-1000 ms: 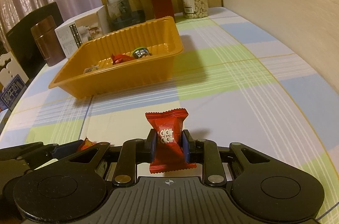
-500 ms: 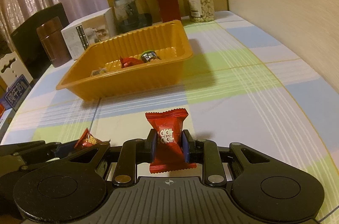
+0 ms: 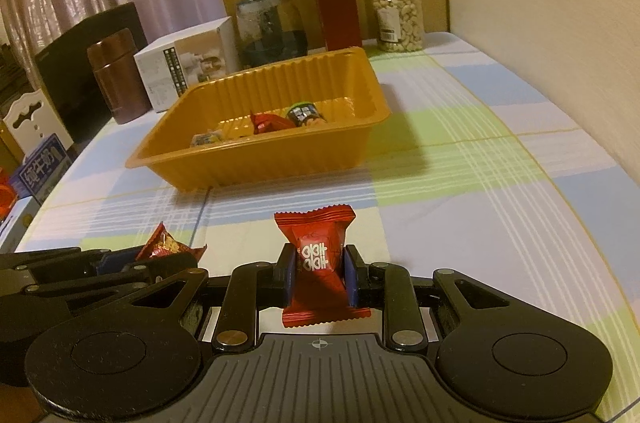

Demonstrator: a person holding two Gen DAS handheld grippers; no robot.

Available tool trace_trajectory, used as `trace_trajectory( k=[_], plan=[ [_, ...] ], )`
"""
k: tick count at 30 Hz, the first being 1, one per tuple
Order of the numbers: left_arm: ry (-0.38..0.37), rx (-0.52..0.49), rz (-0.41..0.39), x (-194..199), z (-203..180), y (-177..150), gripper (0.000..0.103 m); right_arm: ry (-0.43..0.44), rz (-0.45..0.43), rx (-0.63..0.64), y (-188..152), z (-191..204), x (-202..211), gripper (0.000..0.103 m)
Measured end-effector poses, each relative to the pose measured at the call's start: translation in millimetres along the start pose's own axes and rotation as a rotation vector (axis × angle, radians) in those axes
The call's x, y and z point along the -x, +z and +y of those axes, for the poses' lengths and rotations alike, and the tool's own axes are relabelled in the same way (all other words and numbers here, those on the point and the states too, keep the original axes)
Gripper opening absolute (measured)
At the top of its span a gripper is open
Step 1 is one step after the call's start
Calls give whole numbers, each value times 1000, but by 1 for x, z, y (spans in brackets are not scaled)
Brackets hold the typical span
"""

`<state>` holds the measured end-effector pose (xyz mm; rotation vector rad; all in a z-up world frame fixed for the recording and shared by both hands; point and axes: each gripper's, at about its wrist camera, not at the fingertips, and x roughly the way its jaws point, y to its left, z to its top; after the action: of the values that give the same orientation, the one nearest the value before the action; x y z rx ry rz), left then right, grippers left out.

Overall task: Organize snacks
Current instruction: 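Carry both red candy packets over the orange tray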

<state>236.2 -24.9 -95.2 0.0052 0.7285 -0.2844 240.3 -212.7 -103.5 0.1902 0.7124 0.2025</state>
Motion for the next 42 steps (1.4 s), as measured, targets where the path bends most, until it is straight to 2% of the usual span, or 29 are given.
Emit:
trace_trajectory(
  k=[19, 31, 42],
  plan=[
    [20, -4, -55, 11, 14, 23, 20, 40, -49, 54, 22, 13, 5, 25],
    [46, 35, -127, 0, 37, 64, 20, 47, -125, 64, 69, 12, -11, 25],
    [59, 31, -162, -32, 48, 100, 20, 59, -171, 27, 111, 9, -47, 25]
  ],
)
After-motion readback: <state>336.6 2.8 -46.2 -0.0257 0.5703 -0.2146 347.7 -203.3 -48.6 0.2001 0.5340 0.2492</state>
